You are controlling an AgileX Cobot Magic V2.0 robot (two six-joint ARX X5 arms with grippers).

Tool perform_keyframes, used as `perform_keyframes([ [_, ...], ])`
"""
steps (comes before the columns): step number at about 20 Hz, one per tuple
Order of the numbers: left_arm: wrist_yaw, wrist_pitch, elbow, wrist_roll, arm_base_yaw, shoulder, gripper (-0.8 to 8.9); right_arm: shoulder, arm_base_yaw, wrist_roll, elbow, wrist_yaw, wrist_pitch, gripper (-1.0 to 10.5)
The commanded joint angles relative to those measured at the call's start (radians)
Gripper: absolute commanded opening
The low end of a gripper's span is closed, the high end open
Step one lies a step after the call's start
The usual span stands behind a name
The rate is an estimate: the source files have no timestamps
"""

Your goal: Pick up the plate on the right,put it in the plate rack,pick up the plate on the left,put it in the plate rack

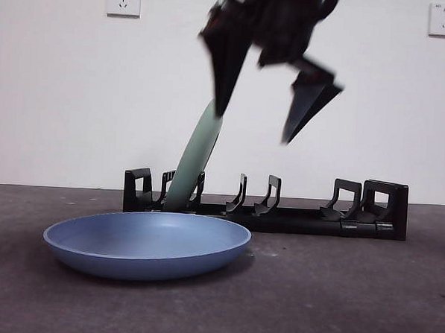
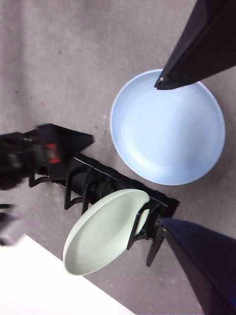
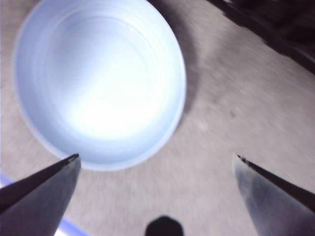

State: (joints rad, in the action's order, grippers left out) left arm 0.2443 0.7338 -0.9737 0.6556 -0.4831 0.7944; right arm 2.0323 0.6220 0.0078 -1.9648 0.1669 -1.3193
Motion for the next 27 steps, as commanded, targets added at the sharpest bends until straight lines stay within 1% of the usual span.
perform_keyframes([
  [1,-0.058,0.014,0.002,0.051,-0.024,0.000,4.45,0.061,0.026,0.018,0.006,-0.011,0.010,5.3],
  [3,-0.116,0.022,0.002,0.069,-0.047,0.002,4.45,0.106,0.036,0.020,0.006,-0.023,0.026,5.2],
  [5,-0.143,0.024,0.002,0.075,-0.058,0.002,4.44,0.133,0.042,0.028,0.006,-0.033,0.039,4.7],
  [9,-0.149,0.029,0.002,0.080,-0.067,0.003,4.45,0.165,0.042,0.045,0.007,-0.060,0.057,4.6],
  [13,-0.152,0.029,0.002,0.080,-0.067,0.003,4.44,0.176,0.039,0.045,0.032,-0.112,0.082,4.6],
  [18,-0.152,0.029,0.002,0.080,-0.069,0.003,4.44,0.176,0.037,0.052,0.138,-0.110,0.167,4.3],
  [22,-0.152,0.029,0.002,0.080,-0.074,0.003,4.44,0.176,0.037,0.058,0.225,-0.077,0.238,4.3],
  [24,-0.152,0.029,0.002,0.080,-0.078,0.004,4.44,0.176,0.037,0.068,0.240,-0.077,0.252,3.4],
  [27,-0.151,0.029,0.002,0.079,-0.080,0.010,4.44,0.175,0.037,0.068,0.242,-0.077,0.266,1.1],
])
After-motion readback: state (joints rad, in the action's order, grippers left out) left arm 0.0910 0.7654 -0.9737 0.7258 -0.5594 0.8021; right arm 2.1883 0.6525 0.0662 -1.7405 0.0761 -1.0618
